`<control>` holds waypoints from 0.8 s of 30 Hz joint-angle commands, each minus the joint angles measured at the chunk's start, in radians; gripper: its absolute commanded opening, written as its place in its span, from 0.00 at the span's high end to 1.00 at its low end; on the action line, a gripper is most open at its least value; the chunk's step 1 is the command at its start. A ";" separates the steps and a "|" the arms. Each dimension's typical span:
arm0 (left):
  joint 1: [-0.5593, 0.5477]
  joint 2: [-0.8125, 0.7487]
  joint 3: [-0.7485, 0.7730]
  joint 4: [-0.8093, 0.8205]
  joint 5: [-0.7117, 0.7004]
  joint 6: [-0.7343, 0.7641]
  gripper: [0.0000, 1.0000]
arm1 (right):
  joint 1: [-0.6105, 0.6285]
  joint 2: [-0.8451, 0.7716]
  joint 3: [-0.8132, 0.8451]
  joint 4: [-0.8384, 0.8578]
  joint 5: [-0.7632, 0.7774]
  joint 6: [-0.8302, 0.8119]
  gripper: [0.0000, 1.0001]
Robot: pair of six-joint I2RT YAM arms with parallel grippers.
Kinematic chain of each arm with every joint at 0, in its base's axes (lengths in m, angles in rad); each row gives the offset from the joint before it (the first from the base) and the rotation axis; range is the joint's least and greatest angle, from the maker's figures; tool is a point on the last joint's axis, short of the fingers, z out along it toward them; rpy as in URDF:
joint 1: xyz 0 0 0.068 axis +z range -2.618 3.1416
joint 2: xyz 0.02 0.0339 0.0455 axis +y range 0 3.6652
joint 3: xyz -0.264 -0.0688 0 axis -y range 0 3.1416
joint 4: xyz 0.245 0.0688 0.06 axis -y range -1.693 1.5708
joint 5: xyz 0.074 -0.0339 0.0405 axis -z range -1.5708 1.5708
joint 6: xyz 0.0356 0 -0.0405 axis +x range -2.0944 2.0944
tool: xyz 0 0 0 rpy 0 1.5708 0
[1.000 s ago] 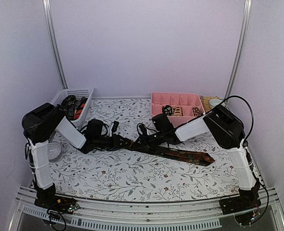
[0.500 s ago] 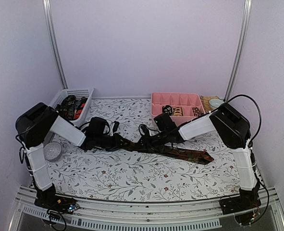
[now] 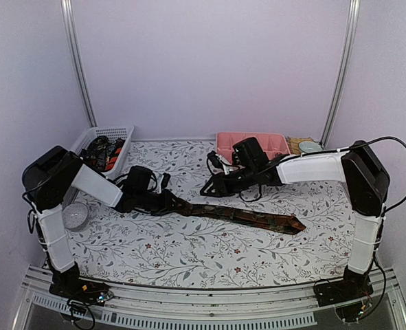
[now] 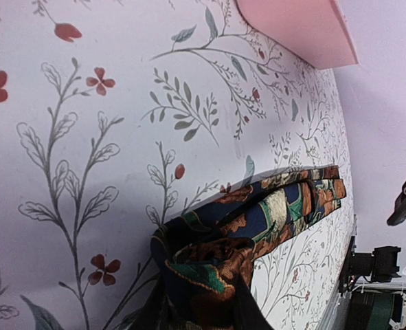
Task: Roll the ties
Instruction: Roll the tie at the center of the board.
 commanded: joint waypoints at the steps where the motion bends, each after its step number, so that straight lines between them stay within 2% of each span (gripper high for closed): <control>1: 0.019 0.038 -0.019 -0.085 0.003 -0.020 0.82 | -0.006 0.048 0.057 -0.080 0.078 -0.105 0.58; 6: 0.025 0.038 -0.027 -0.058 0.013 -0.042 0.80 | -0.005 0.186 0.114 -0.114 0.071 -0.103 0.58; 11: 0.029 0.071 -0.051 -0.003 0.026 -0.076 0.73 | 0.003 0.263 0.140 -0.152 0.082 -0.097 0.58; 14: 0.030 0.080 -0.062 0.024 0.026 -0.091 0.72 | 0.011 0.295 0.147 -0.180 0.093 -0.101 0.60; 24: 0.030 0.061 -0.088 0.055 0.002 -0.103 0.69 | 0.040 0.288 0.091 -0.213 0.072 -0.089 0.68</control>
